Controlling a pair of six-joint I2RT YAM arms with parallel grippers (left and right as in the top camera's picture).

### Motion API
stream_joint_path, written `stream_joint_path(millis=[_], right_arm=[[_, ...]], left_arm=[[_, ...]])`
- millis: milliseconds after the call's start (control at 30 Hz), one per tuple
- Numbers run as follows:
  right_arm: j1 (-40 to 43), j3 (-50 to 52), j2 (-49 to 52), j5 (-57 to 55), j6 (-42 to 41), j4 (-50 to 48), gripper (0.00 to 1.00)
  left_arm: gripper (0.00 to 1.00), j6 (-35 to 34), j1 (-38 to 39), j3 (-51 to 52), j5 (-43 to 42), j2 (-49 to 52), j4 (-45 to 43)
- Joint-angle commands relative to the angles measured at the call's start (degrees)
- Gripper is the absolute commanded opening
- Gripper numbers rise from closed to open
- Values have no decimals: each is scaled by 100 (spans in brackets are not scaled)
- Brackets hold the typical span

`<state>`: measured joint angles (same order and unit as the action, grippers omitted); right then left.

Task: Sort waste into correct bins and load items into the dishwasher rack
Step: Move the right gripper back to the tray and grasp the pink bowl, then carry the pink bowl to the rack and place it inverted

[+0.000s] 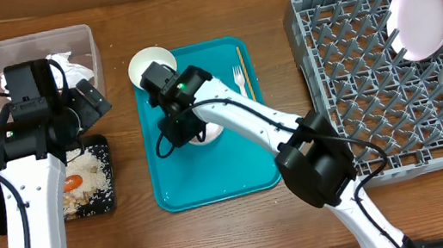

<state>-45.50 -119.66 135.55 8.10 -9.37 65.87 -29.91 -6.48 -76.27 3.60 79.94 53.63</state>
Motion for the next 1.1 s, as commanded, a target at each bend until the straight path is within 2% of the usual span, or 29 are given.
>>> stream_joint_path(millis=[0,200,400,567,733,900,1067], right_arm=[[107,-251,-144,-9,-184,131,4],[273,-286,-621,-7,-603,391,4],[837,-286,-1832,-55,-1156,756,4],[1965,-284,-3075,-254,-1545,1467,4],[3340,-192,-3738,-321,-1572,2026,4],[4859,109,-3960,1182,-590,2297,4],[6207,623,-3960,3445,549,2181,4]], left_arm=[[100,-55,-15,-39,-24,11,-2],[100,-55,-15,-39,-24,11,-4],[100,-55,-15,-39,-24,11,-4],[100,-55,-15,-39,-24,11,-2],[100,-55,-15,-39,-24,11,-4],[100,-55,-15,-39,-24,11,-4],[100,-55,-15,-39,-24,11,-2]])
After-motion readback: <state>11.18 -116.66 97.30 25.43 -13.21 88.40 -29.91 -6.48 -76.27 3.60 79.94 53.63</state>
